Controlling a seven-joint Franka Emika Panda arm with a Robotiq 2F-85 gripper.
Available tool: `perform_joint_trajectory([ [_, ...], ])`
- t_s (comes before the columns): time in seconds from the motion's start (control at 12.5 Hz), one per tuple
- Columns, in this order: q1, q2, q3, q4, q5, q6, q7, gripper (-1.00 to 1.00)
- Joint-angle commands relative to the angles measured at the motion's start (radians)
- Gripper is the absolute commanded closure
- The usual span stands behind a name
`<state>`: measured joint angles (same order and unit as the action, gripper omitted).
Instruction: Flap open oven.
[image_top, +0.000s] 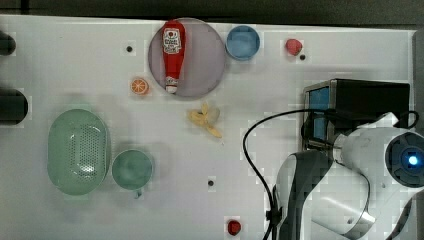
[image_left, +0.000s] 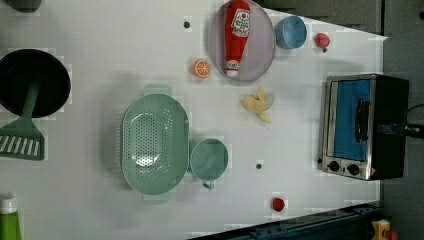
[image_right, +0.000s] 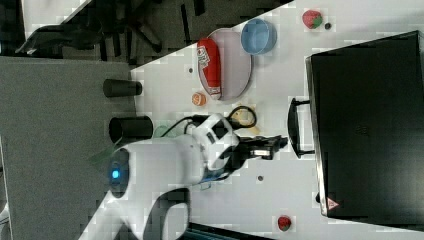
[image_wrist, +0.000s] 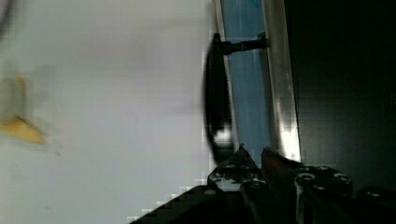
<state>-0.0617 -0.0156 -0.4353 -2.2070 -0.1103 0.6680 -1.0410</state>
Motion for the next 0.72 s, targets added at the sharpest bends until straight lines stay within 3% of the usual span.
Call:
perform_joint_trajectory([
  [0.08, 0.000, 0.036, -0.017, 0.005, 0.003, 0.078, -0.171, 0.65],
  [0.72, 0.003, 0.167, 0.004, 0.001, 0.006, 0.138, -0.167, 0.65],
])
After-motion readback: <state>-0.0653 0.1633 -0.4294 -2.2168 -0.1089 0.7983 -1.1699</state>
